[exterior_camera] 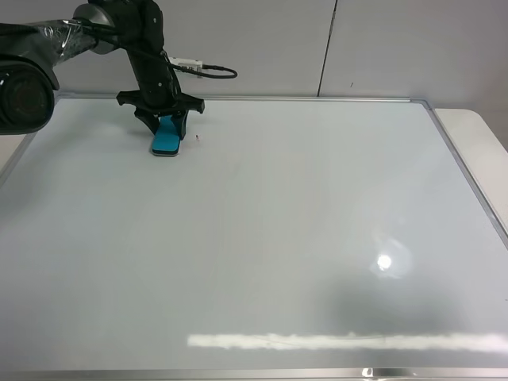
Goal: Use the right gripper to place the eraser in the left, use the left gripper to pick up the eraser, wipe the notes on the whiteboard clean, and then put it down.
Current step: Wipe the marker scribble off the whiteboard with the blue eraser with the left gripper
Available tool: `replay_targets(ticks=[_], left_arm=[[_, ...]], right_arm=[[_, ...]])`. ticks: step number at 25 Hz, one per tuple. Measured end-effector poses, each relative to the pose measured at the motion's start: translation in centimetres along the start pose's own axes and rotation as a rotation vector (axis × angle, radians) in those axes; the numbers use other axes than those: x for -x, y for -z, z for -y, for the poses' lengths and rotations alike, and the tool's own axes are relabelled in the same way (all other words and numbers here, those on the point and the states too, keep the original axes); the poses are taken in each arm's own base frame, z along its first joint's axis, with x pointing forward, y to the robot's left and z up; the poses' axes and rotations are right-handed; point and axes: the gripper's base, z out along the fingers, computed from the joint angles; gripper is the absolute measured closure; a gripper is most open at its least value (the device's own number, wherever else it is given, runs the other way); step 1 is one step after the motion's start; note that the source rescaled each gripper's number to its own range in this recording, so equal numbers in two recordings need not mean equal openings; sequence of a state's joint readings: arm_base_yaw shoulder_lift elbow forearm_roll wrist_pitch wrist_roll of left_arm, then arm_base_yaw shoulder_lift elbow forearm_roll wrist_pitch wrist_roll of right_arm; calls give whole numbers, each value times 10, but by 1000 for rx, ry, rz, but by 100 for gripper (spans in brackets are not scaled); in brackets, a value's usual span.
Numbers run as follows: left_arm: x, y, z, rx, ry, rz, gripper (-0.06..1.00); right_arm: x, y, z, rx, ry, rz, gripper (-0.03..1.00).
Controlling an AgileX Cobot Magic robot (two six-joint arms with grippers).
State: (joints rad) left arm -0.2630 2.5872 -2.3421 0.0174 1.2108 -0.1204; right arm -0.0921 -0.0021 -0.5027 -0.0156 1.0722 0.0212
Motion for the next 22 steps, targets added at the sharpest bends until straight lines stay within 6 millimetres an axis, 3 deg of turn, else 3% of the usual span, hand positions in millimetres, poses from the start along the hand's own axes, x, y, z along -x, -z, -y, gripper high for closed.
replay_targets(ticks=[8,17,22], left_arm=[[-11,-1,65,-25,-123,-3,94],[-51,1,174,-68,-336,-17,94],[-61,2,192,-88,-383,-22,94]], right_arm=[[0,0,0,0,0,0,-3],[0,0,0,0,0,0,-3],[0,0,0,0,0,0,-3]])
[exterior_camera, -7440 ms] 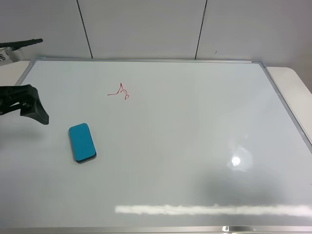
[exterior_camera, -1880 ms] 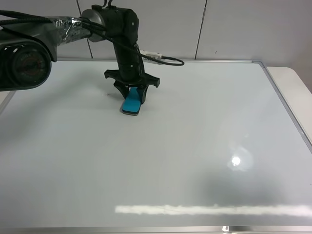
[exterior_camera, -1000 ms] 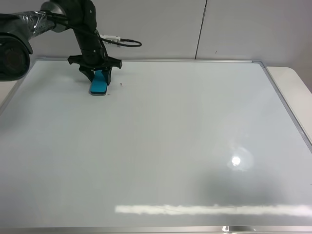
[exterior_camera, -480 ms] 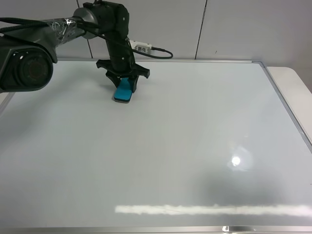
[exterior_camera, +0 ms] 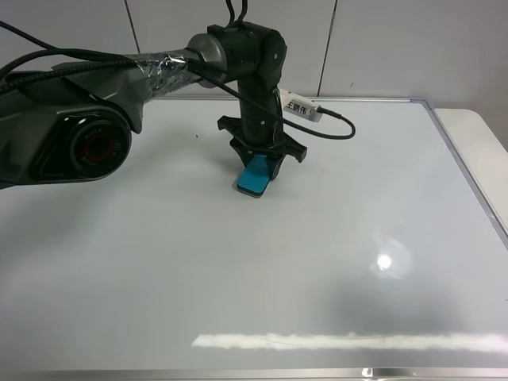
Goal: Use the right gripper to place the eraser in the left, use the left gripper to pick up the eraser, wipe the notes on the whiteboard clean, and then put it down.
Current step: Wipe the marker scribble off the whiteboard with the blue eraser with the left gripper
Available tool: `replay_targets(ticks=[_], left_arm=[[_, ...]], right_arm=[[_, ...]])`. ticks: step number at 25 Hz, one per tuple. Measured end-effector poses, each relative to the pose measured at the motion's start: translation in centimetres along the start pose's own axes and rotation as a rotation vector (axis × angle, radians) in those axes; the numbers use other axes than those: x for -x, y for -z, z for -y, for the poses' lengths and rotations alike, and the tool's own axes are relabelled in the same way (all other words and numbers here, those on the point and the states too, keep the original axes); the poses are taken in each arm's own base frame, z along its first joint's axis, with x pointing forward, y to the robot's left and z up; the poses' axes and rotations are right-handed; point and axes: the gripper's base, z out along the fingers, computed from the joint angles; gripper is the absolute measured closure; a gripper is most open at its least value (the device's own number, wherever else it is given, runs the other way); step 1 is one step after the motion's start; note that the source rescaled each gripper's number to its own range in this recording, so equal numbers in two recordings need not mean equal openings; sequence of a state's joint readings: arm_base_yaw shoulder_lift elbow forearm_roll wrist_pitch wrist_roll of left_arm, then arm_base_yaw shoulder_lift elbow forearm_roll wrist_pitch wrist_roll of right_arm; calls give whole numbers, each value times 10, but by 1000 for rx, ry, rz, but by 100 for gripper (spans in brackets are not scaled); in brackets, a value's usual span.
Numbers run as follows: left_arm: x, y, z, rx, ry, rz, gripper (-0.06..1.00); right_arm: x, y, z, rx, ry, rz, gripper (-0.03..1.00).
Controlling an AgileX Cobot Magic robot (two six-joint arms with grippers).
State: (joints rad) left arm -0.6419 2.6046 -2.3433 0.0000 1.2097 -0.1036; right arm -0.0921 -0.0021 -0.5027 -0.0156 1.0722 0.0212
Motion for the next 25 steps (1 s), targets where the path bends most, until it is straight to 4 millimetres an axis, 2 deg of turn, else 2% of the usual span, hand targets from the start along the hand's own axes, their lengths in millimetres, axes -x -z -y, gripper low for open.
replay_targets(ticks=[4,7,9,13,18,21,25], left_arm=[[1,0,-16,-7,16,-1,94],[3,1,-55,6,84,1,94],[2,2,-88,17,146,7,94],[-6,7,-169,47,297,36,94],[-28,15,-249,94,440,52,94],[-42,20,-280,118,497,46,94],[-48,22,-294,129,523,44,94]], right_arm=[[0,0,0,0,0,0,-3],[0,0,0,0,0,0,-3],[0,0,0,0,0,0,-3],[0,0,0,0,0,0,-3],[0,0,0,0,0,0,-3],[0,0,0,0,0,0,-3],[0,0,0,0,0,0,-3]])
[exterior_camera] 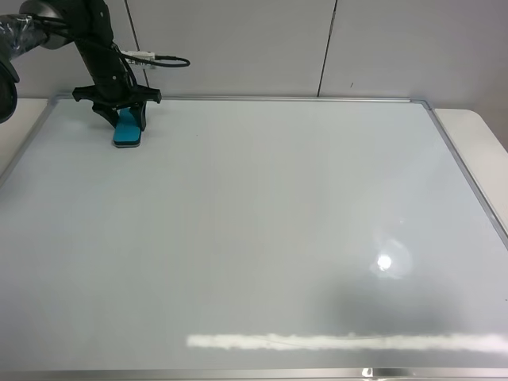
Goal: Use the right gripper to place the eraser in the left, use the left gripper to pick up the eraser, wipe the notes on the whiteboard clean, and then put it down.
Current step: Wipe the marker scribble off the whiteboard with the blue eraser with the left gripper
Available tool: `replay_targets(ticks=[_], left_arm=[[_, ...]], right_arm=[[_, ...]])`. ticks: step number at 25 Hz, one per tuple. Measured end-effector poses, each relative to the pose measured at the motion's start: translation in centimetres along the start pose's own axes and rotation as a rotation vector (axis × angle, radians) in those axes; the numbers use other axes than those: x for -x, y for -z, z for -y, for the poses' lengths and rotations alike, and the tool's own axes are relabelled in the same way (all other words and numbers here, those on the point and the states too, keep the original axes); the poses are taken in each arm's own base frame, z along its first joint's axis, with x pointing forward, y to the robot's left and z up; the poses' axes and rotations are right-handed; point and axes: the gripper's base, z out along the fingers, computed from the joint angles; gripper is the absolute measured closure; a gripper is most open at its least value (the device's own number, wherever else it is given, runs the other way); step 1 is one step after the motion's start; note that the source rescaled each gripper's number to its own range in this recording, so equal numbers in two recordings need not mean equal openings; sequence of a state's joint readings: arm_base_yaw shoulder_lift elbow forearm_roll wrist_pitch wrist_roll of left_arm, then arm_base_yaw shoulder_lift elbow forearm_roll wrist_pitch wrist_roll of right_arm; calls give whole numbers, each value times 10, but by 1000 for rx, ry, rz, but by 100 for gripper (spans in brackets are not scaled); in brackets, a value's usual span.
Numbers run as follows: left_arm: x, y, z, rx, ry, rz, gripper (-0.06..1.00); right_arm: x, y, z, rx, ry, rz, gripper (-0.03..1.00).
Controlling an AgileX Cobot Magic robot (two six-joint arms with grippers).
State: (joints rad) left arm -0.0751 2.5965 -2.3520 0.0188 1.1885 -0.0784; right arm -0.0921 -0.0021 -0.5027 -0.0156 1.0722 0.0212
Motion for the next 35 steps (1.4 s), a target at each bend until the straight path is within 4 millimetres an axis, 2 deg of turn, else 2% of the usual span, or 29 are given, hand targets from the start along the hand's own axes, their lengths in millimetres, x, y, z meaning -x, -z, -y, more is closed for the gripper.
replay_targets(ticks=[4,8,15,23,24,28,29,32,35], left_arm=[[-1,0,2,-7,1,-5,94],[-3,0,21,-17,-33,-12,94],[-21,4,113,-67,-198,-21,94],[-70,11,227,-124,-423,-35,94],[-70,11,227,-124,-423,-35,94],[-99,15,272,-150,-517,-48,94],[-112,17,288,-165,-551,-55,94],[-126,19,306,-181,-589,-62,94],[-132,20,313,-191,-603,-66,94]], right_arm=[[0,0,0,0,0,0,-3],[0,0,0,0,0,0,-3],[0,0,0,0,0,0,-3],[0,0,0,0,0,0,-3],[0,0,0,0,0,0,-3],[0,0,0,0,0,0,-3],[0,0,0,0,0,0,-3],[0,0,0,0,0,0,-3],[0,0,0,0,0,0,-3]])
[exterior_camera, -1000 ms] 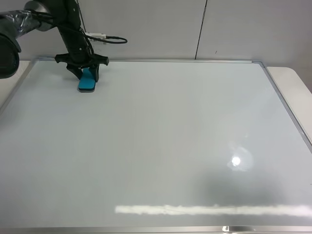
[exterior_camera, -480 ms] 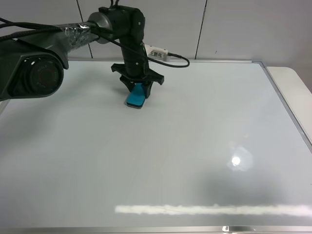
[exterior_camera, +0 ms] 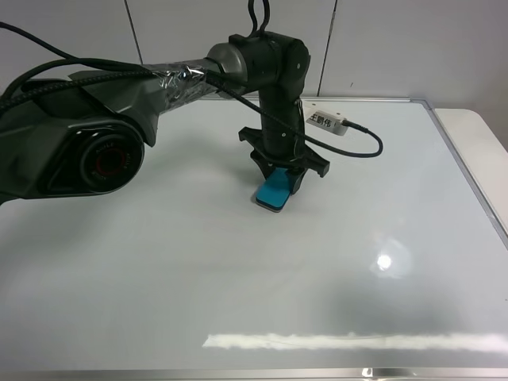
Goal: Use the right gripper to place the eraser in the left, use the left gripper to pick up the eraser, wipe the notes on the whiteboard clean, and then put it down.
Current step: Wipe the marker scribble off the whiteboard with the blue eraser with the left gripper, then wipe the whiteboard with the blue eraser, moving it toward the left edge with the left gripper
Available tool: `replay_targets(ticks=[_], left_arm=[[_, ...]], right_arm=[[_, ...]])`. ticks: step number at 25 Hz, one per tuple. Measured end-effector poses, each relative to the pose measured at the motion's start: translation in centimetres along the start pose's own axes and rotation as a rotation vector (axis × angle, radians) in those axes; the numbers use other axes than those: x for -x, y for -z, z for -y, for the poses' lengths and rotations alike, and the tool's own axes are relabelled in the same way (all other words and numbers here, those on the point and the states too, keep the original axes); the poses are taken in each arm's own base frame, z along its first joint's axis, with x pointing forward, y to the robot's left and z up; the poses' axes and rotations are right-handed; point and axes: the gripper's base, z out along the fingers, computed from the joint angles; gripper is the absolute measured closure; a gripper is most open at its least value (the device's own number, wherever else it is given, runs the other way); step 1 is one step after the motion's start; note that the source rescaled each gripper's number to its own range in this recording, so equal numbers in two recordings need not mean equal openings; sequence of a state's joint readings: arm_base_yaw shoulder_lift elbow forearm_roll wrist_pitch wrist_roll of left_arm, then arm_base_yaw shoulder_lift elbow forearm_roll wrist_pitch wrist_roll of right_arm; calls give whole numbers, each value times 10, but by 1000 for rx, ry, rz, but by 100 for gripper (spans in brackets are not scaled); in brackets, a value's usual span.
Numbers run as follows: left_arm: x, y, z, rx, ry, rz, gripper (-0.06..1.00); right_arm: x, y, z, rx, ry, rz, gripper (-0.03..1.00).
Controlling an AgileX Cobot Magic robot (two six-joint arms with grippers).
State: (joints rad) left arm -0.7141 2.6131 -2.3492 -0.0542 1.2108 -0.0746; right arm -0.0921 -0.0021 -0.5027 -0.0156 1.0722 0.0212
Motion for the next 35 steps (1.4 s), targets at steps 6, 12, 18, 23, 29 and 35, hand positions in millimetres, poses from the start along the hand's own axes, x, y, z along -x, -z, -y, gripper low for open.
replay_targets(ticks=[6,12,18,23,29,35], left_arm=[[3,20,-12,2,23,32,94],[11,101,-55,27,118,188,94],[-14,143,-102,73,231,190,94],[-50,151,-122,86,291,101,94],[-129,153,-140,102,374,43,94],[-196,155,-156,116,473,34,94]], right_arm=[[0,0,0,0,0,0,-3],[0,0,0,0,0,0,-3],[0,0,0,0,0,0,-3],[0,0,0,0,0,0,-3],[0,0,0,0,0,0,-3],[0,0,0,0,0,0,-3]])
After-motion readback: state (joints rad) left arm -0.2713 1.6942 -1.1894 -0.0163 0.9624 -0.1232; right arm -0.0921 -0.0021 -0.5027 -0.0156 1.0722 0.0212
